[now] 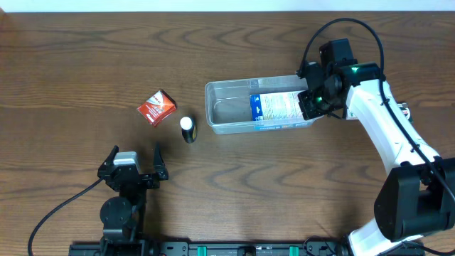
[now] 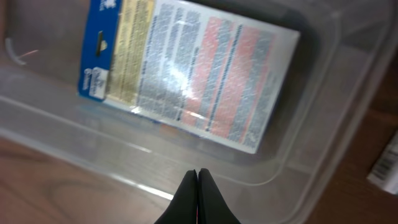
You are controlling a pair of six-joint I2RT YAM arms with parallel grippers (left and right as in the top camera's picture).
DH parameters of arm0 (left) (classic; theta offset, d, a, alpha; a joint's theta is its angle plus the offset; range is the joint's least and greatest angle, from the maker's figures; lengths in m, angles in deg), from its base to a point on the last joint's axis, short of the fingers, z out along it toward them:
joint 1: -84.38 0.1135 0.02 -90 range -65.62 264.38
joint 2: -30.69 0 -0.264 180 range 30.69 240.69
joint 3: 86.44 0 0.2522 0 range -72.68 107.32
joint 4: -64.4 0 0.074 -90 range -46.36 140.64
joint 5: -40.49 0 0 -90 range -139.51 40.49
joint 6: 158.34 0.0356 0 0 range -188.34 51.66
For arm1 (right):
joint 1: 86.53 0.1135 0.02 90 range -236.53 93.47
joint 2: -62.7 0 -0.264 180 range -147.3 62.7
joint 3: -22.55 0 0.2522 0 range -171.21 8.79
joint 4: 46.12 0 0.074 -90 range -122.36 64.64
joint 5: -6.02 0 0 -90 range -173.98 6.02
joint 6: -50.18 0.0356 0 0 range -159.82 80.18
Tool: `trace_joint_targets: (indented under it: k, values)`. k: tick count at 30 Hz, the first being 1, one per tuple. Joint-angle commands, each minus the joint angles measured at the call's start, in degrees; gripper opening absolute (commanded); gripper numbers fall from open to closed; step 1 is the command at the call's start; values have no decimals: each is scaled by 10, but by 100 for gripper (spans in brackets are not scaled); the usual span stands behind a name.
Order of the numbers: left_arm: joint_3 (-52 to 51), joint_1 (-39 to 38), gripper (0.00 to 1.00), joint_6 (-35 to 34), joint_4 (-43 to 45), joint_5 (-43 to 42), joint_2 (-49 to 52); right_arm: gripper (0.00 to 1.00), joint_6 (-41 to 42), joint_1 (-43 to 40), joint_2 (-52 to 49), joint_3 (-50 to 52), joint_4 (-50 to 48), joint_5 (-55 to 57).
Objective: Pack container
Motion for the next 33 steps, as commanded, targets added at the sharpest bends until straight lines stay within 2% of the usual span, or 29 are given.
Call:
trace_joint_targets:
  k: [1, 12, 19, 25, 33]
  values:
    - [-18, 4, 98, 10, -8, -6, -3, 1, 14, 8, 0, 5, -4, 32]
    - [-18, 4, 98, 10, -8, -6, -3, 1, 34, 10, 0, 6, -13, 48]
    - [-18, 4, 98, 10, -8, -6, -3, 1, 87, 11, 0, 6, -16, 76]
    - [-18, 4, 98, 10, -8, -6, -3, 1, 96, 15, 0, 7, -19, 87]
    - [-18, 4, 98, 10, -8, -6, -3, 1, 117, 17, 0, 35, -55, 104]
